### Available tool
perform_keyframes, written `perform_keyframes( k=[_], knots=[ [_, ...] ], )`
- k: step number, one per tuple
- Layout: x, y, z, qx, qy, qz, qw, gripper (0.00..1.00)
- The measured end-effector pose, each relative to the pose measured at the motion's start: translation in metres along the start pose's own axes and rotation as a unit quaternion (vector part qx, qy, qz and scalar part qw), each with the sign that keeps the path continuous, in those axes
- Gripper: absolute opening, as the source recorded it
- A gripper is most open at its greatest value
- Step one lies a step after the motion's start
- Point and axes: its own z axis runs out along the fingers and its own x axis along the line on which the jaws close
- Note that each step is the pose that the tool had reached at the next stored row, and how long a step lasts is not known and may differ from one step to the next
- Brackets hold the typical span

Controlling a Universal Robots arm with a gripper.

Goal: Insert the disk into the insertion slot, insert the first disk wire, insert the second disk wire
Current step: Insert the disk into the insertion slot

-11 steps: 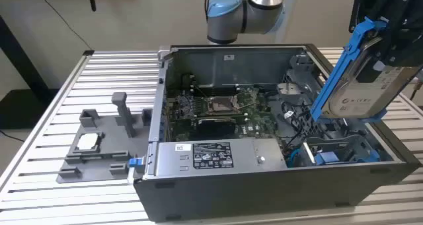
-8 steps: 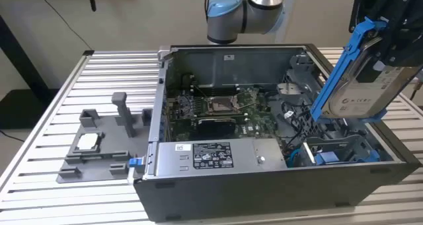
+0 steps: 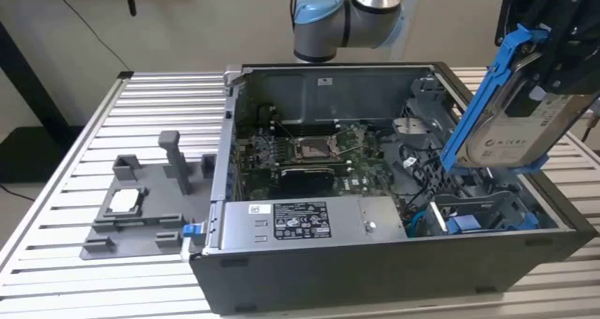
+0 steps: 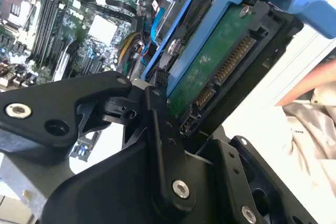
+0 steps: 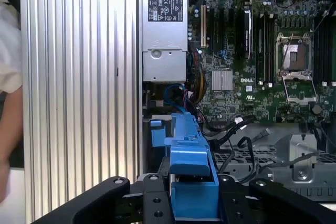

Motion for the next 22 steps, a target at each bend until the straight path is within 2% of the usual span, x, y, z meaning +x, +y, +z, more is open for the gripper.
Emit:
perform_keyframes(
  k=[4, 9, 13, 16, 22],
  knots=[
    [0.0015, -0.0001, 0.0008, 0.0005, -0.0005, 0.000, 1.00000, 0.33],
    [0.0137, -0.0009, 0.0038, 0.0005, -0.0056, 0.000, 0.99998, 0.33],
    [0.0148, -0.0014, 0.0105, 0.0008, -0.0087, 0.000, 0.99996, 0.33],
    [0.0149, -0.0020, 0.0141, 0.0031, -0.0101, 0.000, 0.99994, 0.33],
    [0.0148, -0.0098, 0.0243, 0.0035, -0.0104, 0.000, 0.99994, 0.33]
  ],
)
